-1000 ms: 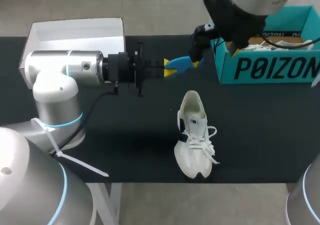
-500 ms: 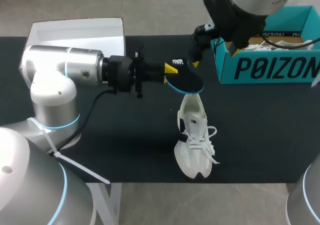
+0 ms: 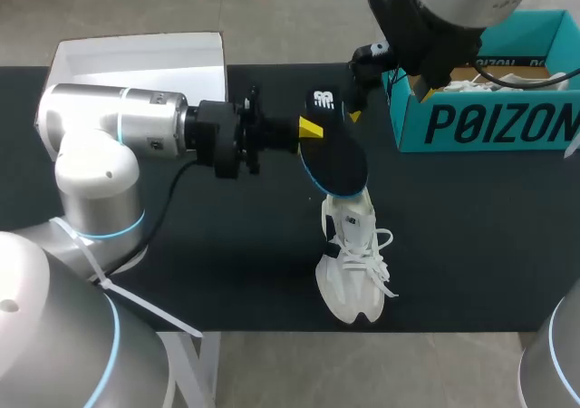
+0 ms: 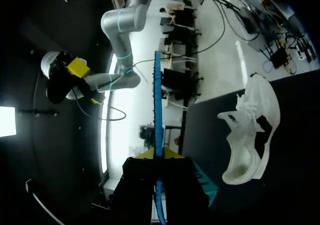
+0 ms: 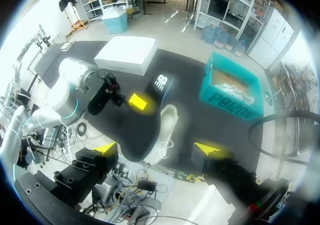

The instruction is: Take the shoe out of the shoebox, open the shoe tongue, remove and reinsert the insole, then place the shoe into the shoebox

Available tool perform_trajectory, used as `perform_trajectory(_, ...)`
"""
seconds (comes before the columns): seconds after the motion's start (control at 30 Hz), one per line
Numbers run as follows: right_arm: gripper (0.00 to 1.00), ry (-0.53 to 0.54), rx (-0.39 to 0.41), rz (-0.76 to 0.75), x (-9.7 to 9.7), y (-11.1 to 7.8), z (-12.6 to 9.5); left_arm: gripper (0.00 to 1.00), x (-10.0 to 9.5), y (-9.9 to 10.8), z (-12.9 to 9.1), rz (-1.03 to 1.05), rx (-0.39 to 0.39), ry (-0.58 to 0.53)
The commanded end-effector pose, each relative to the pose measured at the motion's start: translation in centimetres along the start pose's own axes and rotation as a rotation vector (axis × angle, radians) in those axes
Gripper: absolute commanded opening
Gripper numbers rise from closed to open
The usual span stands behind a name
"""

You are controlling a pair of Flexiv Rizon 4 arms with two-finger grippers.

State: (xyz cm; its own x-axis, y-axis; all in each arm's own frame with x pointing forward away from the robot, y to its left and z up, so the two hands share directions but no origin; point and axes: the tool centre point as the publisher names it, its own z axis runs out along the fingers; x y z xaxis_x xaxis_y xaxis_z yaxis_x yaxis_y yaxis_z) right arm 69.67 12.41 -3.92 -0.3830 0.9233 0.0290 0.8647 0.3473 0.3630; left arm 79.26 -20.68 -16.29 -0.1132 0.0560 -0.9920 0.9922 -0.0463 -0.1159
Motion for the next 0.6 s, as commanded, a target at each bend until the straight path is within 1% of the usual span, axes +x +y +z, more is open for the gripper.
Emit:
perform_trajectory(0.03,1.00,0.000,0.004,0.000,0.0,0.2,0.1,0.00,0.0,0.1,0.1,0.002,0.000,-0.001)
perform_trajectory(0.2,1.00,0.000,0.004,0.000,0.0,0.2,0.1,0.00,0.0,0.1,0.1,0.002,0.000,-0.001)
perform_trajectory(0.23,1.00,0.000,0.004,0.000,0.0,0.2,0.1,0.00,-0.6,0.7,0.1,0.073,-0.014,-0.051)
perform_trajectory(0.27,1.00,0.000,0.004,0.000,0.0,0.2,0.1,0.00,-0.8,1.0,-0.1,0.138,-0.015,-0.018)
perform_trajectory(0.3,1.00,0.000,0.004,0.000,0.0,0.2,0.1,0.00,-1.0,1.3,-0.2,0.269,0.013,0.071)
perform_trajectory(0.33,1.00,0.000,0.004,0.000,0.0,0.2,0.1,0.00,-1.3,1.4,0.0,0.348,0.048,0.061)
perform_trajectory(0.37,1.00,0.000,0.004,0.000,0.0,0.2,0.1,0.00,-1.6,1.5,0.2,0.447,0.068,0.009)
perform_trajectory(0.4,1.00,0.000,0.004,0.000,0.0,0.2,0.1,0.00,-1.9,1.5,0.3,0.532,0.072,0.015)
perform_trajectory(0.43,1.00,0.000,0.004,0.000,0.0,0.2,0.1,0.00,-2.1,1.5,0.2,0.564,0.037,0.038)
perform_trajectory(0.47,1.00,0.000,0.004,0.000,0.0,0.2,0.1,0.00,-2.2,1.5,0.1,0.611,0.033,0.028)
perform_trajectory(0.5,1.00,0.000,0.004,0.000,0.0,0.2,0.1,0.00,-2.3,1.5,0.1,0.650,0.041,0.024)
perform_trajectory(0.57,1.00,0.000,0.004,0.000,0.0,0.2,0.1,0.00,-2.1,1.5,0.0,0.688,0.061,0.057)
perform_trajectory(0.6,1.00,0.000,0.004,0.000,0.0,0.2,0.1,0.00,-2.1,1.5,-0.1,0.700,0.060,0.050)
